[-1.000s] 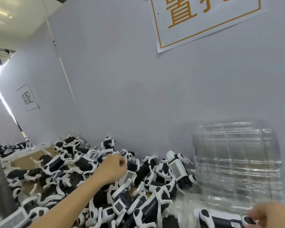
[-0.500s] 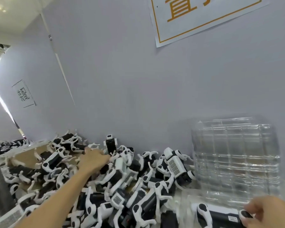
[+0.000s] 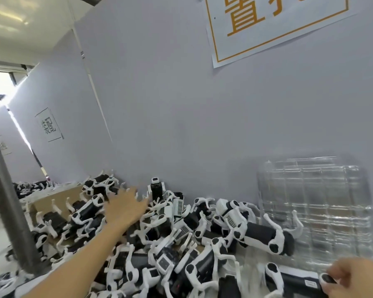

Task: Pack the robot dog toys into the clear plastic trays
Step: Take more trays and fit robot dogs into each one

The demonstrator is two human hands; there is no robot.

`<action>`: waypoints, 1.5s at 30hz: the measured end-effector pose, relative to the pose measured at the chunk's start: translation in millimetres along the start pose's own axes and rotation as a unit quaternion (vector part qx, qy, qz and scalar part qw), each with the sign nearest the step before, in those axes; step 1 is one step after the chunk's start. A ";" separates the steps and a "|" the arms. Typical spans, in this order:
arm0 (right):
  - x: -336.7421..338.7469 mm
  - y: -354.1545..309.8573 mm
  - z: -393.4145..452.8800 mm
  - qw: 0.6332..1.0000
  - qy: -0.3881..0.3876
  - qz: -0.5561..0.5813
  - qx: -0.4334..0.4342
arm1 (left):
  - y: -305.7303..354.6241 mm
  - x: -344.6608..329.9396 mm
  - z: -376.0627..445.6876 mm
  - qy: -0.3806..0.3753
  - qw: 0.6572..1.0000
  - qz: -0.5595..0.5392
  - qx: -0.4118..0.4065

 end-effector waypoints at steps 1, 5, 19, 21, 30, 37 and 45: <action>3.5 2.9 2.2 1.000 0.002 -0.029 0.010 | -19.4 -4.2 1.2 -0.037 0.997 0.043 0.050; 13.0 0.8 9.0 0.996 0.013 -0.057 -0.066 | -42.3 -37.5 -4.7 -0.213 0.971 -0.080 0.073; 15.4 0.8 8.9 0.989 0.061 -0.081 -0.103 | 73.6 37.2 -46.7 -0.081 0.986 0.047 -0.141; 17.1 -2.1 5.9 0.990 0.063 -0.081 -0.094 | 136.1 38.8 -73.9 -0.121 0.933 -0.051 -0.336; 21.9 -14.6 -14.6 0.995 0.055 -0.075 -0.027 | 232.7 0.2 -137.8 -0.250 0.794 -0.069 -0.550; 22.5 -21.2 -16.3 0.993 0.061 -0.094 -0.030 | 163.1 17.3 -91.7 -0.084 0.840 -0.130 -0.521; 23.9 -26.6 -20.3 0.994 0.051 -0.091 -0.025 | 86.1 16.0 -9.2 -0.048 0.948 -0.216 -0.229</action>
Point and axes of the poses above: each hand's wrist, its own z-axis towards the middle knuckle, its own x-axis out of the back of the hand, y = z × x, the point moved 4 cm from there along z, towards the middle knuckle, and after that the axes turned 5 degrees about -y, right-handed, at the moved point
